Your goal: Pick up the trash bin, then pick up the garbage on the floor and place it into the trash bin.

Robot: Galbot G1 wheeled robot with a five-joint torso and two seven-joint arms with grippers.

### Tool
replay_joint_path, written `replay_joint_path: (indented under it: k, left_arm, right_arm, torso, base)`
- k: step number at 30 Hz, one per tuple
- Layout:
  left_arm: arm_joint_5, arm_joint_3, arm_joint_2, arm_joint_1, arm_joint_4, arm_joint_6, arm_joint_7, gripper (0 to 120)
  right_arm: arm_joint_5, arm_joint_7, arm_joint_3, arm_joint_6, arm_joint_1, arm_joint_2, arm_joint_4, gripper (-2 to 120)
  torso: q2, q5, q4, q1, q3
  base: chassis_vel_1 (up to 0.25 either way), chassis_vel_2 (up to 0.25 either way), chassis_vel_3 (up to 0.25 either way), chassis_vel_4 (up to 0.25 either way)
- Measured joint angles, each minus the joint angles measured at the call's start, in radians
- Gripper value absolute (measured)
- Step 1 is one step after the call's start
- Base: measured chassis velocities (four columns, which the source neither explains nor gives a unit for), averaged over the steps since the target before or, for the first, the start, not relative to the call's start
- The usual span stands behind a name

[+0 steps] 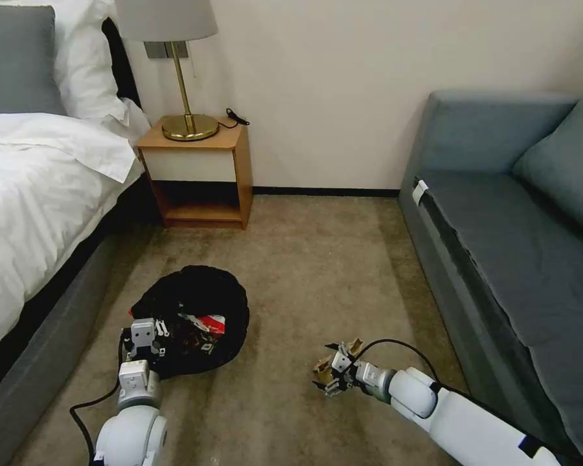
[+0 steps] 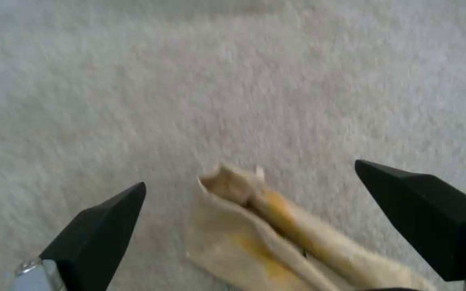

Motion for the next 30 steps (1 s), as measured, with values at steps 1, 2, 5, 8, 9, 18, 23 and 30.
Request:
replay_joint_path:
  k: [1, 2, 5, 8, 9, 18, 23, 30]
  left_arm:
    - [0.0, 0.0, 0.0, 0.0, 0.0, 0.0, 0.0, 4]
    - [0.0, 0.001, -0.001, 0.0, 0.0, 0.0, 0.0, 4]
    - [0.006, 0.008, -0.008, 0.002, 0.0, -0.002, 0.0, 4]
    - [0.011, 0.01, -0.011, 0.005, 0.0, -0.005, 0.001, 4]
    - [0.012, 0.01, -0.011, 0.006, 0.0, -0.006, 0.001, 4]
    - [0.014, 0.009, -0.011, 0.008, -0.001, -0.009, 0.002, 4]
    - [0.014, 0.009, -0.011, 0.01, -0.002, -0.01, 0.002, 4]
    - [0.014, 0.004, -0.007, 0.009, -0.003, -0.011, 0.003, 4]
  right_arm:
    - [0.0, 0.0, 0.0, 0.0, 0.0, 0.0, 0.0, 100]
    - [-0.01, 0.0, 0.005, 0.008, 0.005, 0.012, -0.03, 100]
    - [-0.043, -0.004, 0.028, 0.031, 0.022, 0.054, -0.128, 100]
    - [-0.06, -0.006, 0.039, 0.051, 0.031, 0.078, -0.182, 100]
    - [-0.063, -0.005, 0.044, 0.059, 0.033, 0.087, -0.202, 99]
    - [-0.092, -0.019, 0.065, 0.097, 0.036, 0.125, -0.27, 82]
    - [-0.092, -0.027, 0.068, 0.104, 0.032, 0.125, -0.269, 63]
    - [-0.094, -0.029, 0.074, 0.113, 0.027, 0.127, -0.269, 35]
  torso:
    - [0.0, 0.0, 0.0, 0.0, 0.0]
    - [0.0, 0.0001, 0.0001, 0.0, 0.0]
    - [0.0, -0.0001, 0.0, 0.0, 0.0]
    - [0.0, 0.0, 0.0001, 0.0, 0.0]
    - [0.0, -0.0001, 0.0001, 0.0, 0.0]
    - [0.0, -0.0004, -0.0001, 0.0, 0.0]
    - [0.0, -0.0003, -0.0001, 0.0, 0.0]
    - [0.0, -0.0002, 0.0, 0.0, 0.0]
  base:
    - [0.0, 0.0, 0.0, 0.0]
    - [0.0, 0.0, 0.0, 0.0]
    - [0.0, 0.0, 0.0, 0.0]
    - [0.0, 0.0, 0.0, 0.0]
    - [0.0, 0.0, 0.0, 0.0]
    - [0.0, 0.0, 0.0, 0.0]
    - [0.0, 0.0, 0.0, 0.0]
    - [0.0, 0.0, 0.0, 0.0]
